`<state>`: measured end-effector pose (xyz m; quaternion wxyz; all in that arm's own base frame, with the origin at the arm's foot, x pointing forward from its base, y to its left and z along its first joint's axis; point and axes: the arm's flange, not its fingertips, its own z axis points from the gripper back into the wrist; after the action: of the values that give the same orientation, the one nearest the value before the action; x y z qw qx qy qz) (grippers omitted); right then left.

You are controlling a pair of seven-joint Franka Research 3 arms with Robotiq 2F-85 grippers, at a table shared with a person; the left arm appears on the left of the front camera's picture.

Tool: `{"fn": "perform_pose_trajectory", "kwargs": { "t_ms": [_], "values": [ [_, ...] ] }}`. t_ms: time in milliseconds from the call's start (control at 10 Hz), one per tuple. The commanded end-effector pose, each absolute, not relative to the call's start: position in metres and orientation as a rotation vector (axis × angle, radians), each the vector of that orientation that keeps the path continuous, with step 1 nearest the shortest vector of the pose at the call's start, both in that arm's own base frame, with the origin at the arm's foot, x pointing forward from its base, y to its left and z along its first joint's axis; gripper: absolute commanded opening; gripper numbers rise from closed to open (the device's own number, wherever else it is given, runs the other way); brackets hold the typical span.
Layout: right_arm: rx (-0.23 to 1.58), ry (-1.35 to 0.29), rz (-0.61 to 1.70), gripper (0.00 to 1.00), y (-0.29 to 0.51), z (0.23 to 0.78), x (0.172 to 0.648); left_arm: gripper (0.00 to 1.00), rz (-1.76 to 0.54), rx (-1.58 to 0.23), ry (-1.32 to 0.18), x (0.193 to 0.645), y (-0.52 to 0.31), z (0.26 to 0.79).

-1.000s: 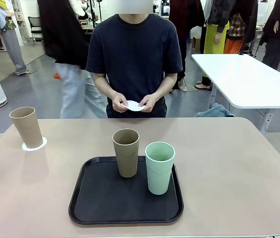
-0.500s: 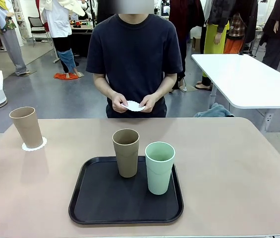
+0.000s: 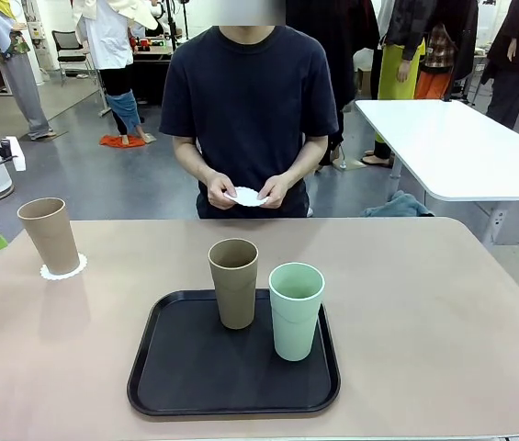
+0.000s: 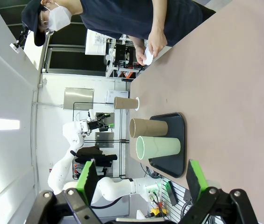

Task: Place coasters on the table and set cups on them.
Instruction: Take one Reusable plastic cup from the Flat Tray and place it on a coaster set by the human.

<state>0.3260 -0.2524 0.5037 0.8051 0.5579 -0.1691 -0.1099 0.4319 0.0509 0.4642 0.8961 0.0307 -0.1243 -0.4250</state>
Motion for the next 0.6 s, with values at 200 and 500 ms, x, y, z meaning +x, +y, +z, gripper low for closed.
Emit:
{"fn": "perform_pose_trajectory", "kwargs": {
  "t_ms": [200, 500],
  "values": [
    [1.208, -0.365, -0.227, 1.00, -0.2524, 0.5037, 0.3268, 1.00, -0.878, 0.062, -0.263, 0.4322, 0.0491, 0.4649],
    [1.208, -0.365, -0.227, 1.00, -0.2524, 0.5037, 0.3268, 1.00, -0.885, 0.055, -0.262, 0.4322, 0.0498, 0.4638]
  ]
}}
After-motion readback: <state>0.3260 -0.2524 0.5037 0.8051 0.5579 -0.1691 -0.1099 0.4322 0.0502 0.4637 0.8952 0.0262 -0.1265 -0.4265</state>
